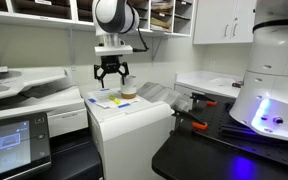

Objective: Put the marker in the cup

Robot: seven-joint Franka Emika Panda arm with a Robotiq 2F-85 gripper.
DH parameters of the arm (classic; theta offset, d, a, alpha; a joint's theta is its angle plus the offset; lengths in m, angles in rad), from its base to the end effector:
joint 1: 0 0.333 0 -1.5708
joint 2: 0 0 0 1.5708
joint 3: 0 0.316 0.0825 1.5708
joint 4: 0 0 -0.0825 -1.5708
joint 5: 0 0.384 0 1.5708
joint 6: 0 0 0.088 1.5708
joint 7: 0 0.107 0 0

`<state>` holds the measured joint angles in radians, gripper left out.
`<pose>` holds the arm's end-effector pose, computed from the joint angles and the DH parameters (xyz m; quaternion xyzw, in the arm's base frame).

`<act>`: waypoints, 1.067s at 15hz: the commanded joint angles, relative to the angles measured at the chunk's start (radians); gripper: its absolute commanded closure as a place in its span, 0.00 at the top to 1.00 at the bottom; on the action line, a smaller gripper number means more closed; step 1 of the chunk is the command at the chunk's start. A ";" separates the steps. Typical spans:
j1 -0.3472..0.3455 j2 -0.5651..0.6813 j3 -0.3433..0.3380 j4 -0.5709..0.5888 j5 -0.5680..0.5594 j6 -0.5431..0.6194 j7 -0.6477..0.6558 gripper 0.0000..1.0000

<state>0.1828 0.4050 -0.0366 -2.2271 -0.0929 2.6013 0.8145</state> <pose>0.5383 0.0807 0.1864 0.9569 -0.2882 0.0003 0.0342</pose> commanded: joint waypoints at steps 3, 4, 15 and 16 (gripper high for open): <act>0.024 0.046 -0.037 -0.003 0.028 0.109 -0.026 1.00; 0.034 0.044 -0.044 -0.007 0.023 0.115 -0.022 1.00; 0.026 0.112 -0.031 0.002 0.047 0.215 -0.137 1.00; 0.020 0.129 -0.025 0.006 0.068 0.227 -0.168 1.00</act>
<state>0.2137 0.4968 -0.0701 -2.2292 -0.0778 2.7753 0.7306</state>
